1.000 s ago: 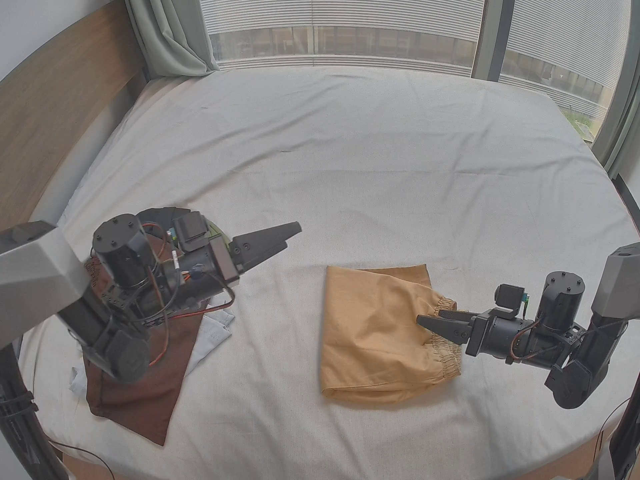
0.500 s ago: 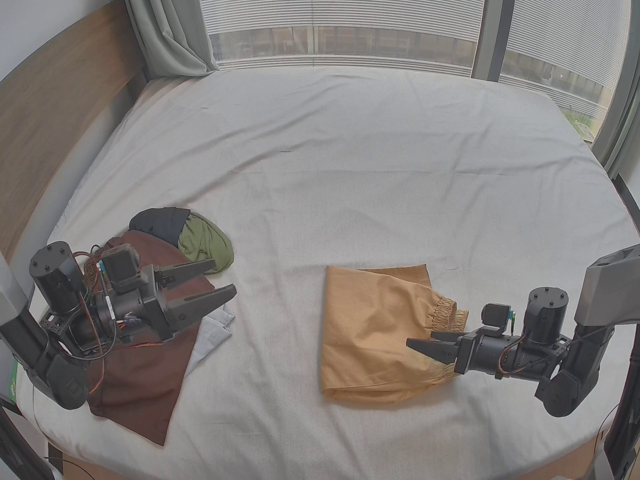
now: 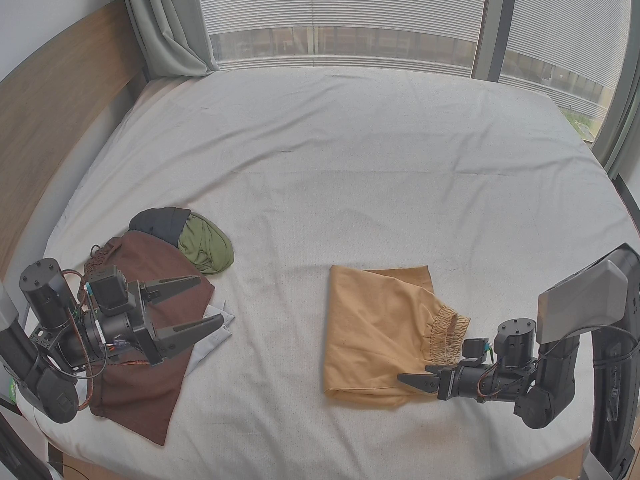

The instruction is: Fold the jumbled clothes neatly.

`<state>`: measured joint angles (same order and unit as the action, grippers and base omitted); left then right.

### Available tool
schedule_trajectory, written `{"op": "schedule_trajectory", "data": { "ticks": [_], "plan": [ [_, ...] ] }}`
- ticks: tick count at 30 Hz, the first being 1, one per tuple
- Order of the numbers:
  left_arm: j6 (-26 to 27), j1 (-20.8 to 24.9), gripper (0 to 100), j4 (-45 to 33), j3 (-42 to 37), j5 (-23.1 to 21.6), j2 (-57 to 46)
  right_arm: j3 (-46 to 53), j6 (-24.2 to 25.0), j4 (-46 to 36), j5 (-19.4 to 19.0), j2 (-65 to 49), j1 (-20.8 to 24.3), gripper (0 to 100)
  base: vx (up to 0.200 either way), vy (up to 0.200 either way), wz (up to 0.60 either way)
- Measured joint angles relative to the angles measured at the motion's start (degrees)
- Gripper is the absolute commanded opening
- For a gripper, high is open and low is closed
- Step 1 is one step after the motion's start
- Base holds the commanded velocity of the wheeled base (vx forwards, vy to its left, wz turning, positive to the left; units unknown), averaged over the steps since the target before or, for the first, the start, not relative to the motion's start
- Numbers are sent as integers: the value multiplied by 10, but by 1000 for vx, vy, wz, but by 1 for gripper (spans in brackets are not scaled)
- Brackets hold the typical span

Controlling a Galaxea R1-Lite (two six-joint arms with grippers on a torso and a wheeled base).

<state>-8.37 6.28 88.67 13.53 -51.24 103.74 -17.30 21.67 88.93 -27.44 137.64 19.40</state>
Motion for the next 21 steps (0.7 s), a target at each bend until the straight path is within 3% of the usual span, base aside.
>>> {"op": "schedule_trajectory", "data": {
  "ticks": [5,14,17,21],
  "plan": [
    [66,-5,100,0,1,1,22,-3,-3,1,1,12,-2,100,0,0,0],
    [124,-5,100,1,2,4,39,30,-7,-11,0,-44,-9,100,0,0,0],
    [140,-4,100,1,3,5,41,52,-39,-11,-7,-56,-26,100,0,0,0],
    [148,-3,100,1,5,6,43,74,-121,-9,-30,-57,-53,100,0,0,0]
  ]
}}
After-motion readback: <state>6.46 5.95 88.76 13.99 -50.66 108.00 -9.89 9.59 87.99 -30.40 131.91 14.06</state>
